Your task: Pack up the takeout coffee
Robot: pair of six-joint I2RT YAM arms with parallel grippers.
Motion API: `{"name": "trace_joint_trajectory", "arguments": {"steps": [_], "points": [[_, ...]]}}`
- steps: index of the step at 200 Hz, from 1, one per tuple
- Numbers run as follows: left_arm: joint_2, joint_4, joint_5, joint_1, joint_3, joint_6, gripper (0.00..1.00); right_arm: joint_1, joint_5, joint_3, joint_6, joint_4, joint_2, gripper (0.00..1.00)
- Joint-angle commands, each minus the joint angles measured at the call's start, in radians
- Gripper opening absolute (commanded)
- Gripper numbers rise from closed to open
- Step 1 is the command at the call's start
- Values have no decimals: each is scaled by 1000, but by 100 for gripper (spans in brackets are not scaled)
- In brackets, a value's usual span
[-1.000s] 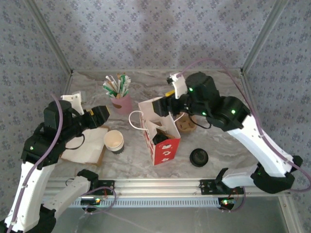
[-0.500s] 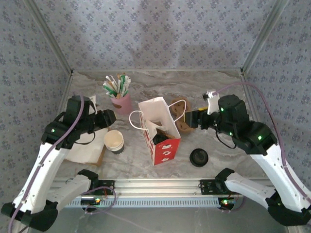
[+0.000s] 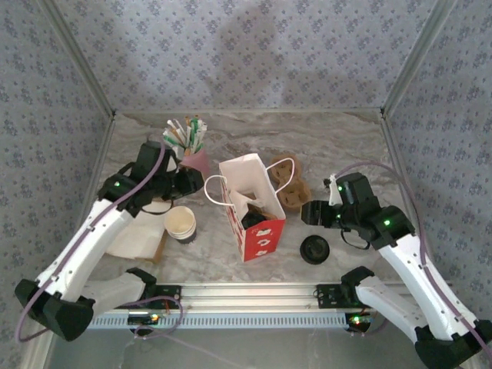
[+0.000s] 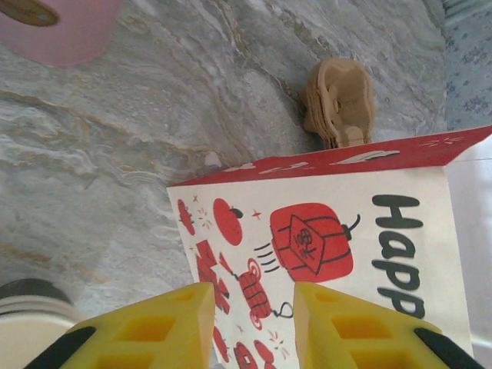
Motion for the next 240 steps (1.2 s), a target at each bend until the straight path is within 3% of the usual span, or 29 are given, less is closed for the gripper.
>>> {"name": "trace_joint_trajectory", "arguments": {"steps": [1, 70, 148, 198, 240], "points": [[58, 92, 21, -37, 8, -19, 31, -5, -101, -52, 26, 58, 7, 63], [225, 233, 43, -49, 61, -31, 28, -3, -186, -141, 61, 180, 48, 61], [356, 258, 54, -48, 163, 3, 29, -16, -126, -126, 35, 144, 51, 64], [215, 133, -64, -18, 156, 56, 40, -71, -2, -47, -58, 107, -3, 68], [7, 1, -208, 10, 107, 103, 62, -123, 80, -18, -129, 114, -74, 86]]}}
